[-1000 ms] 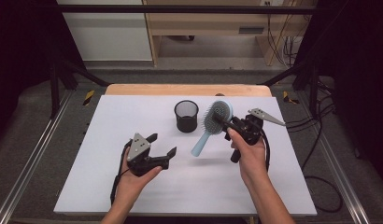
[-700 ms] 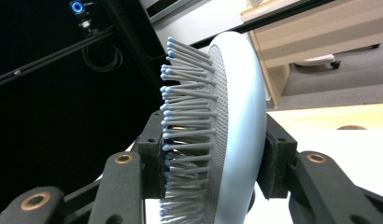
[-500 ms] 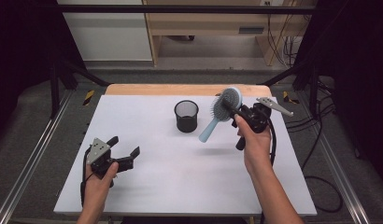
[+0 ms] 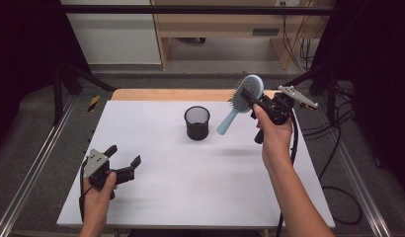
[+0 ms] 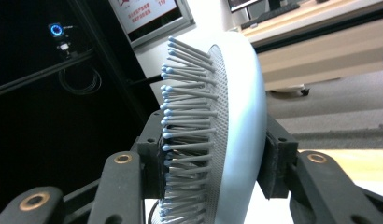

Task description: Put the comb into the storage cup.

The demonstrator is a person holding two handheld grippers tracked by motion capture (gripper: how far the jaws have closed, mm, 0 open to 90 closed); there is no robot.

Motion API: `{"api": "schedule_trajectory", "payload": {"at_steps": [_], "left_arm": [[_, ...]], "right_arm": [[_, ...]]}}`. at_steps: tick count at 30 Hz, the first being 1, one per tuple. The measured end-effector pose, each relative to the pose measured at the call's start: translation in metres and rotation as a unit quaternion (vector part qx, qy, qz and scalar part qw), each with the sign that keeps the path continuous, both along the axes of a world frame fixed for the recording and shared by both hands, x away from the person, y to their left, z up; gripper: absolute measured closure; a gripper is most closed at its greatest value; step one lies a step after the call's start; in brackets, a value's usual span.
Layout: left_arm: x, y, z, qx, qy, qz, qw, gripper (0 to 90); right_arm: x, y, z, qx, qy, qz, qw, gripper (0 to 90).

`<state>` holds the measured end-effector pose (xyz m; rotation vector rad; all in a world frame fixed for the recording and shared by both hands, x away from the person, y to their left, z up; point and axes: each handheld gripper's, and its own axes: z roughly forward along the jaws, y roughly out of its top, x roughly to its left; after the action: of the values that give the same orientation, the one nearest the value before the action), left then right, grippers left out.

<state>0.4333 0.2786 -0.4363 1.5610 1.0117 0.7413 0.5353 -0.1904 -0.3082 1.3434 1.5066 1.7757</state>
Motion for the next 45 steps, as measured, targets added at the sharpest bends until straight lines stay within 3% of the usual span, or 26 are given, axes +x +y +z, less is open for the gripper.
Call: {"api": "schedule_trajectory", "payload": {"at_steps": [12, 18, 28, 45], "left_arm": [[-0.001, 0.004, -0.002, -0.008, -0.006, 0.006, 0.9999, 3.3], [-0.002, 0.001, -0.002, 0.002, -0.014, 0.0, 0.9999, 3.1], [-0.001, 0.001, -0.003, -0.001, -0.012, -0.002, 0.9999, 3.0], [0.0, 0.0, -0.003, 0.003, -0.018, -0.006, 0.9998, 3.0]], "right_arm": [[0.013, -0.001, 0.019, -0.006, -0.017, -0.021, 0.9996, 52.9], [0.021, -0.001, 0.029, 0.0, -0.026, -0.028, 0.9993, 52.9], [0.028, 0.003, 0.027, 0.004, -0.038, -0.04, 0.9985, 52.9], [0.034, 0.007, 0.028, 0.018, -0.043, -0.035, 0.9983, 52.7]]}}
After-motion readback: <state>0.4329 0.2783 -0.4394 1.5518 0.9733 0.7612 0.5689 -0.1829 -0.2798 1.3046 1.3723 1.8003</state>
